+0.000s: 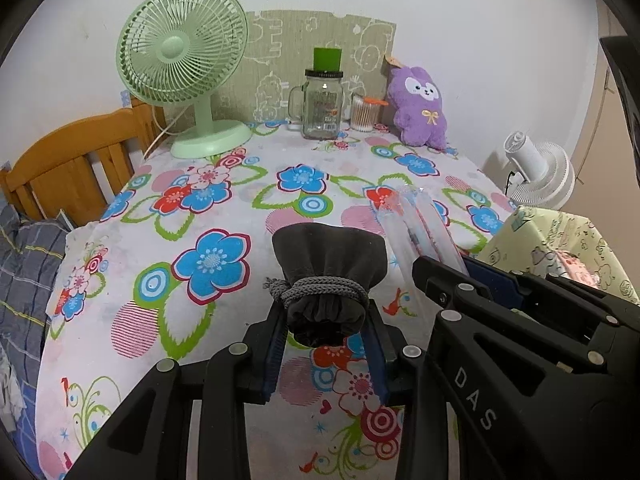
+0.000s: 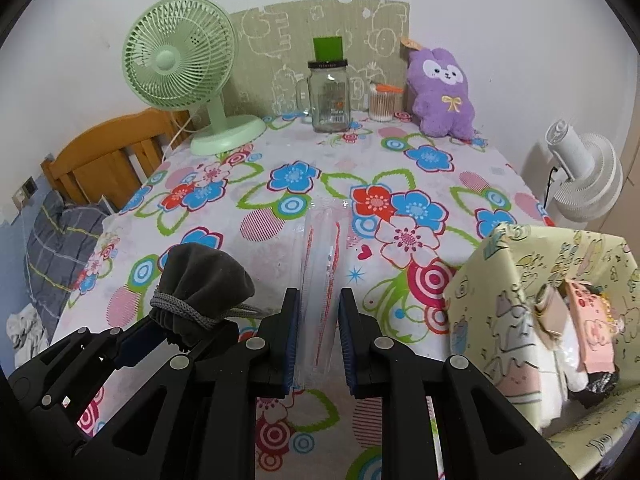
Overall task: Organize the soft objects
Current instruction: 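Lift the grey pouch with the left gripper while the right lifts the straw bag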
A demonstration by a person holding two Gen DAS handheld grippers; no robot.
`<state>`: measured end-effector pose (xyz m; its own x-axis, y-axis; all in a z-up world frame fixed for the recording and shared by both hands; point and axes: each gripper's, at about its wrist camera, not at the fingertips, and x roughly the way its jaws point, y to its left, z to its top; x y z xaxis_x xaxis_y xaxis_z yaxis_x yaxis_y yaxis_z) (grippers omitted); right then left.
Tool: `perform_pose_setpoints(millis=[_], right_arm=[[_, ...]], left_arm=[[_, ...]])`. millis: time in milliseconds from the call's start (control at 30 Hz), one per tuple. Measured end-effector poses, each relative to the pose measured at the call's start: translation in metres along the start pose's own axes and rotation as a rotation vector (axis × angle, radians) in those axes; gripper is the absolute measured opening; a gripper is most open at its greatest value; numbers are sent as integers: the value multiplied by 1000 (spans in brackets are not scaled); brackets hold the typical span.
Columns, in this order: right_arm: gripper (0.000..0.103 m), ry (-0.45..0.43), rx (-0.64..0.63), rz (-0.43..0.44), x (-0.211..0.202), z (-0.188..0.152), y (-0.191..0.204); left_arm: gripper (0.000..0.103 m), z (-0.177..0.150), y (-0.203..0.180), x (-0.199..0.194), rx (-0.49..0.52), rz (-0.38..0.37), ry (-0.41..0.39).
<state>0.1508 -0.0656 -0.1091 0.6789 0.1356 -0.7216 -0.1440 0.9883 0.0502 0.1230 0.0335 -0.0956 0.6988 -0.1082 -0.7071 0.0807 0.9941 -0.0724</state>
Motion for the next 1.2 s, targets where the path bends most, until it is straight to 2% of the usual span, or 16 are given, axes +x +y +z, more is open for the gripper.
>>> perform_pose_setpoints(millis=[800,1200], right_arm=[[21,-119,-23,28,-77,6,-7],[21,-171,-38,31,-107,11,-15]], left_arm=[[36,7,-23,-71,14,33,-119],[36,13,-36,-93,24,35,-165]])
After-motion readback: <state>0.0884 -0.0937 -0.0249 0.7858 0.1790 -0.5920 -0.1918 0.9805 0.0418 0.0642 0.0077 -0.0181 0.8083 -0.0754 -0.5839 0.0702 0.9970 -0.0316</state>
